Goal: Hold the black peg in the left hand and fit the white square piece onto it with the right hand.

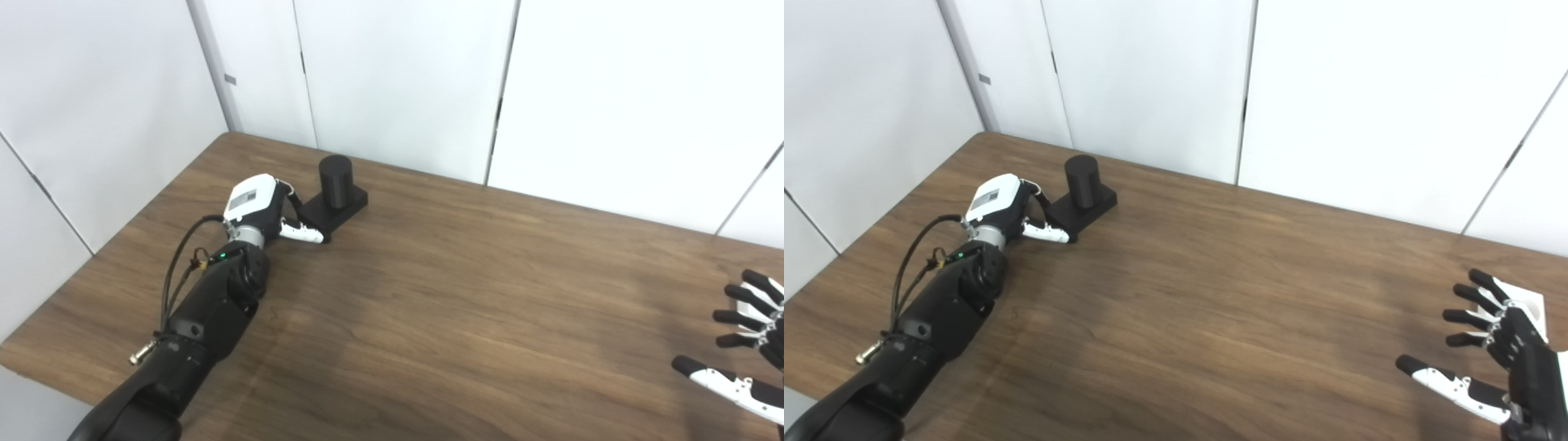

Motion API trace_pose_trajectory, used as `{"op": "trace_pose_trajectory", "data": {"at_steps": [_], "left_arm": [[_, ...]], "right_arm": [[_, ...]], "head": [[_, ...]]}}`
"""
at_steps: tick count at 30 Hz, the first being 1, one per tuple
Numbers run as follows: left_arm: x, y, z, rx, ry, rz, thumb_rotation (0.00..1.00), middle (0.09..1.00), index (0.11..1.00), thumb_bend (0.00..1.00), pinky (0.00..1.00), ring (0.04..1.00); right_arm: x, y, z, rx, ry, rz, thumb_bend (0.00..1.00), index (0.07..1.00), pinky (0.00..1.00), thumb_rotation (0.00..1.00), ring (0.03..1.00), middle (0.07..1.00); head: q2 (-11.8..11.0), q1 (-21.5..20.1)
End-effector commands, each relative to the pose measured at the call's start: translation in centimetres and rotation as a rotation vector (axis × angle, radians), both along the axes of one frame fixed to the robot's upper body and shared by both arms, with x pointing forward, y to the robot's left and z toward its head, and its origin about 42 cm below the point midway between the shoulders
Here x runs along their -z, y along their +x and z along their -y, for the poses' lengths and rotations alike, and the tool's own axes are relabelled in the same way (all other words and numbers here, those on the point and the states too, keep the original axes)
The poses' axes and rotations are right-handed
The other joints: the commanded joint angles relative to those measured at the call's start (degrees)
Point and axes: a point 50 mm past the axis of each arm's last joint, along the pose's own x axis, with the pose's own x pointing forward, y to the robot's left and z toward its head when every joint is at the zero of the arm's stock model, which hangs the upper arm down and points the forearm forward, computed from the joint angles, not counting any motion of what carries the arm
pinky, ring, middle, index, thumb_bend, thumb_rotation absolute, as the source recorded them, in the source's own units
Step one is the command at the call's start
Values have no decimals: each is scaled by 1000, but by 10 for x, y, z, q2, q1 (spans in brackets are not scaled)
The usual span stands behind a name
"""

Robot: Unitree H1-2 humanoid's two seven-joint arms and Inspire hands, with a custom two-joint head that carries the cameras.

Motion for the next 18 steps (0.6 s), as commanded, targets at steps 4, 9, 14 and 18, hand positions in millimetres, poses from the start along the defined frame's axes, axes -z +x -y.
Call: {"op": "trace_pose_trajectory", "data": {"at_steps": [4,9,14,18], "left_arm": [[1,1,9,68,-74,15,53,839,480,522,762,880],[3,-3,20,149,-118,20,52,854,482,522,791,905],[7,-11,35,261,-124,0,56,859,483,524,796,902],[9,-19,52,374,-138,-24,55,870,484,523,758,903]], "right_arm": [[-18,2,-1,1,-16,92,473,821,497,0,656,769],[-19,2,-2,0,-13,96,471,819,485,0,649,765],[-18,2,-4,-3,-14,100,474,816,464,0,638,762],[-19,3,-5,1,-16,96,477,817,479,0,650,767]], "head": [[1,-1],[3,-8],[4,-17],[6,-24]]}}
